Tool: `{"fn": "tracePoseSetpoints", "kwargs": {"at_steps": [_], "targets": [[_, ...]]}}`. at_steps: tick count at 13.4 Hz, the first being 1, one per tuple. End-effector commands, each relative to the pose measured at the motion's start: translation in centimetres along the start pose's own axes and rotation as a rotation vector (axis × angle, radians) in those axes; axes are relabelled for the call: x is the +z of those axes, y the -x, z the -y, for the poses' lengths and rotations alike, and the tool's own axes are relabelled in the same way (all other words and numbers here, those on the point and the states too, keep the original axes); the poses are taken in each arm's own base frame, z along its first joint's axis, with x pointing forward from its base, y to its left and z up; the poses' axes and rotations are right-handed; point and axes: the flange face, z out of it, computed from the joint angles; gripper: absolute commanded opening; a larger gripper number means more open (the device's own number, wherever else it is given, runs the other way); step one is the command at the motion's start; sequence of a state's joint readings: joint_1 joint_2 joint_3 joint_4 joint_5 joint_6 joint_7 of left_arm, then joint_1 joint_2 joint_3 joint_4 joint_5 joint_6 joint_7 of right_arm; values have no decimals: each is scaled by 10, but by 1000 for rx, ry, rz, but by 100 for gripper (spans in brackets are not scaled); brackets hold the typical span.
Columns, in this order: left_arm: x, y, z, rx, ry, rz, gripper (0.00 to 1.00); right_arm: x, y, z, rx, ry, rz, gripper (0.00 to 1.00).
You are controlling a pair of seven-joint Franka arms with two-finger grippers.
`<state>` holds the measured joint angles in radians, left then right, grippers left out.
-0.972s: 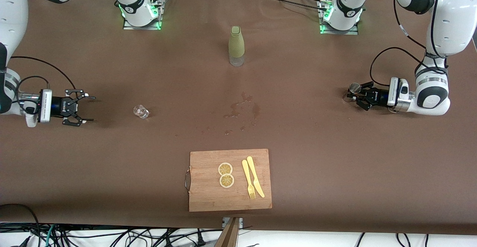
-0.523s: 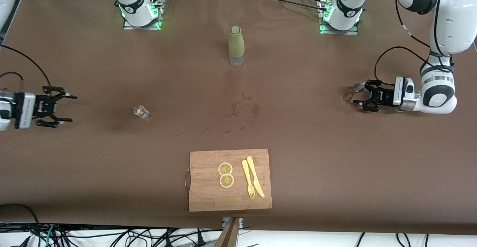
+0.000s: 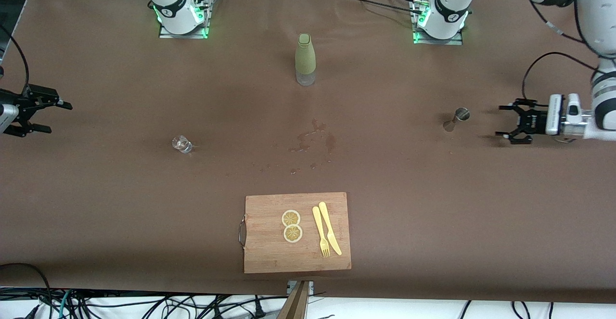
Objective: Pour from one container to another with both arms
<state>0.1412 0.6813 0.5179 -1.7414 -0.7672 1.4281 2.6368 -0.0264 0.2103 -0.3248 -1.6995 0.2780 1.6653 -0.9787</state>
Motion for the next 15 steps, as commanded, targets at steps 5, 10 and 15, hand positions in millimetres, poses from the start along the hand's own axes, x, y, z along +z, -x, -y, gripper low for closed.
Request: {"fn": "tracePoseSetpoints", "kwargs": {"at_steps": [5,10,15], "targets": [[-82,-151,7,-466,-104,325,100,-44,-19,91,380,227,155,100],[-97,-288,6,-885,-311,576,100,-65,-34,119,607,262,180,100],[-67,-383,9,-1193,-524,645,100,-73,-43,128,583,297,100,100]]}}
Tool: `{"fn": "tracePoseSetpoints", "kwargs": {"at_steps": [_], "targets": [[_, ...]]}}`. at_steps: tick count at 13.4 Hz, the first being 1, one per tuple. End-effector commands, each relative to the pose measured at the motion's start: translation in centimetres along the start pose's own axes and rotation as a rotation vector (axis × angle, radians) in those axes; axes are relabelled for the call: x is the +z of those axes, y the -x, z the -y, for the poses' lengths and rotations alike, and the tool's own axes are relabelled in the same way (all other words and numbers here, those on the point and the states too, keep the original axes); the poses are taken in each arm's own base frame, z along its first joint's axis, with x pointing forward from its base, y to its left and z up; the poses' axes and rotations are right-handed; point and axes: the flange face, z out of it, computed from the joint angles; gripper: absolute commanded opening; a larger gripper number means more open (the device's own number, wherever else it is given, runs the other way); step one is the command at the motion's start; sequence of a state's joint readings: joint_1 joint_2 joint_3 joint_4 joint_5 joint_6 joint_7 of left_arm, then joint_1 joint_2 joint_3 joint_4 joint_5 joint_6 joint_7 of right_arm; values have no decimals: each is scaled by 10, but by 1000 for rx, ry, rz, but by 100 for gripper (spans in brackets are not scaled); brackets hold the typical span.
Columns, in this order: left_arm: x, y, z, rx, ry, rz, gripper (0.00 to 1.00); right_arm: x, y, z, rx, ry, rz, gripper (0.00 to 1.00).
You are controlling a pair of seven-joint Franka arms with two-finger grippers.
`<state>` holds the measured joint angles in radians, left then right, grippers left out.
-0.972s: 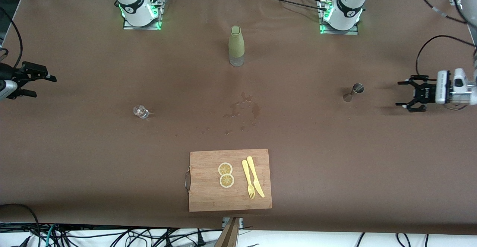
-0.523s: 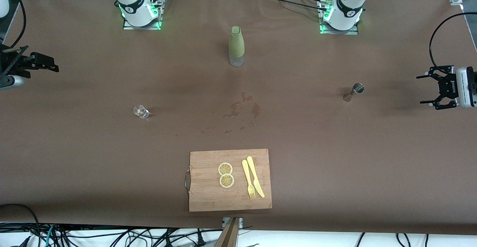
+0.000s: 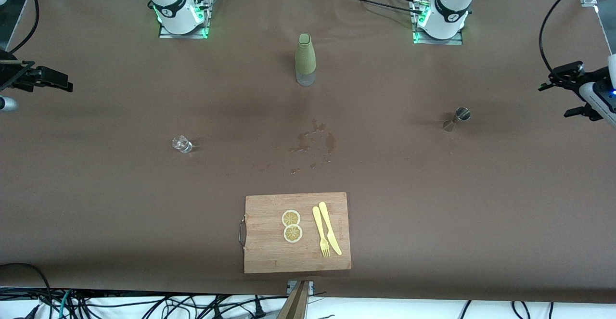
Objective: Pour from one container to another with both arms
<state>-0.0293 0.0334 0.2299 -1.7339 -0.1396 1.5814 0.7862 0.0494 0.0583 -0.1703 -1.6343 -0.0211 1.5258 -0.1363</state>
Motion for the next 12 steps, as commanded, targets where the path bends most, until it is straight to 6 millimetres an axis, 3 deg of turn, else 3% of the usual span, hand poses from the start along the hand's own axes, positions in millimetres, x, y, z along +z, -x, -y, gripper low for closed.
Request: {"fn": "tracePoseSetpoints", "kwargs": {"at_steps": [1,2,4,5,8,10,12], "targets": [[-10,-6,-31,-127,-89,35,100,-8,3,13,32,26,-18,100],[-13,-12,-43,-171,-114,39,100,-12,1,25,66,28,-27,100],[-17,-17,-61,-283,-119,33,100,-12,2,30,82,23,-21,100],[-17,-22,-71,-364,-124,31,100,-11,4,29,85,20,-2,100],[-18,-38,-99,-537,-199,31,100,-36,1,22,104,31,-51,100],[-23,-42,-94,-507,-326,21,100,-39,0,18,106,28,-60,100],[-27,-48,-86,-499,-346,-42,100,-42,-1,20,114,8,-75,100]]}}
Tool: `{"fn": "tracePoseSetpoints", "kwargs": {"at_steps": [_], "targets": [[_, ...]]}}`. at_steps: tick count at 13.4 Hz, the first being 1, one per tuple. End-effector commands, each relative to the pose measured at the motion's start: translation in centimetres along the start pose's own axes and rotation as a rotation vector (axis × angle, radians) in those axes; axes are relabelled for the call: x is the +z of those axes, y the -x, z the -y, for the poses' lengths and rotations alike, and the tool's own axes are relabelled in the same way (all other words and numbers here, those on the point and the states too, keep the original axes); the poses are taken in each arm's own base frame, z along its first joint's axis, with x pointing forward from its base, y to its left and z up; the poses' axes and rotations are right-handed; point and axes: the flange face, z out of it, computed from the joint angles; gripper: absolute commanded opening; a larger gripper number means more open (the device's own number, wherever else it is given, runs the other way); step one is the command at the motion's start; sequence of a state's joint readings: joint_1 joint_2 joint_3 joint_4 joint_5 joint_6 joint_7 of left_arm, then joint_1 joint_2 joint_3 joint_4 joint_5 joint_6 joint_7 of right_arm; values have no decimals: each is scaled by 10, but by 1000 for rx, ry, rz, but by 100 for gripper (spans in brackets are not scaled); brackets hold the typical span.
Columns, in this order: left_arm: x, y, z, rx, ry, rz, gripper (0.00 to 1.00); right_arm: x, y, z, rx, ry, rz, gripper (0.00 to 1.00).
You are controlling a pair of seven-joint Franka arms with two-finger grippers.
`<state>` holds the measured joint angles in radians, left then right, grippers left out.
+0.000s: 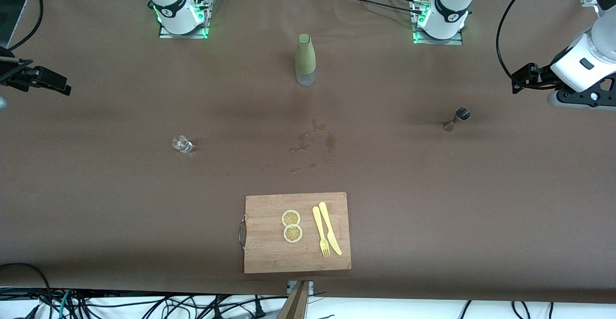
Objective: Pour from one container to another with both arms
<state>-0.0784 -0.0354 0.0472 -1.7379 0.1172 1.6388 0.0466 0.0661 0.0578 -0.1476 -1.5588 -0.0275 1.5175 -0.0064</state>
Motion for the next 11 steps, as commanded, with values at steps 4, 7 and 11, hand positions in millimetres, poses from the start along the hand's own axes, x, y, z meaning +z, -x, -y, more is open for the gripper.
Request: {"fn": "tracePoseSetpoints", "kwargs": {"at_steps": [4,7,11], "targets": [[-2,0,1,-32,55,-56,100,-9,3,0,30,-33,1,100],[0,-3,1,-133,62,-56,100,-10,4,1,32,-32,-2,100],[2,-11,1,-154,68,-54,100,-10,4,0,32,-32,-2,100]]}}
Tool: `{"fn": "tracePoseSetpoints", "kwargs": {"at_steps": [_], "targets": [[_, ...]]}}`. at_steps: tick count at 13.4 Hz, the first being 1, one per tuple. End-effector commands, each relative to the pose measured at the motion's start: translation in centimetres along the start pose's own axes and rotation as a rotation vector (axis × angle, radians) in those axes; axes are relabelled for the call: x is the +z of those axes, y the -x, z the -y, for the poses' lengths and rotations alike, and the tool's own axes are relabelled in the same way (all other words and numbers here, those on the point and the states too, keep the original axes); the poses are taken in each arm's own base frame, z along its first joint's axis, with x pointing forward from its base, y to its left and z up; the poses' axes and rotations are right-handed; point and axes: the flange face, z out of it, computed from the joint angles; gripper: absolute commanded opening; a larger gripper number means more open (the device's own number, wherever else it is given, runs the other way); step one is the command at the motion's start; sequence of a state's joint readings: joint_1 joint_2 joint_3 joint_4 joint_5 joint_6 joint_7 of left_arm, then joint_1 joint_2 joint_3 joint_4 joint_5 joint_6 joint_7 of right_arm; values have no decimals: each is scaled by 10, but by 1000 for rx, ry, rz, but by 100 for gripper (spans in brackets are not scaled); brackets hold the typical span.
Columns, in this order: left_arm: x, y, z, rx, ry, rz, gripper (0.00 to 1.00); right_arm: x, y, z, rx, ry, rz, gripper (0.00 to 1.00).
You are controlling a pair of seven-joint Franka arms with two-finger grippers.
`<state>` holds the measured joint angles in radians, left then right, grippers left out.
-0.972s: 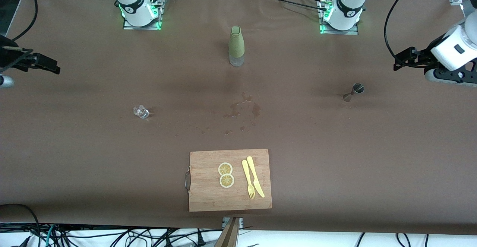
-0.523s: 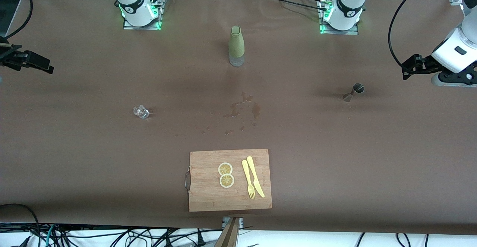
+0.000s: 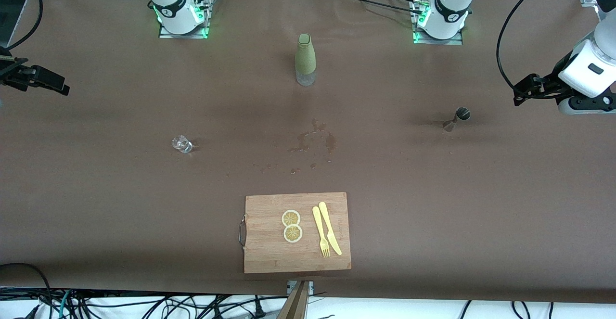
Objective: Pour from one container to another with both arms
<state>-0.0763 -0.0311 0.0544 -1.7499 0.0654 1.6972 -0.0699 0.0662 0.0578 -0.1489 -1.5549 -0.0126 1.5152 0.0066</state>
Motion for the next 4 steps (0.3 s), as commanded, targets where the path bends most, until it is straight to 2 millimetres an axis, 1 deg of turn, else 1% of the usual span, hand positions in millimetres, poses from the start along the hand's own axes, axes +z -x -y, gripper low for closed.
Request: {"fn": "tracePoseSetpoints", "kwargs": {"at_steps": [1,2,4], "targets": [[-4,-13,2,-28,14,-14,100,-9,4,0,19,-17,0,100],[-7,-16,2,-28,15,-14,100,-9,4,0,19,-17,0,100],[-10,-15,2,-29,14,-5,100,-7,4,-1,20,-17,3,100]]}}
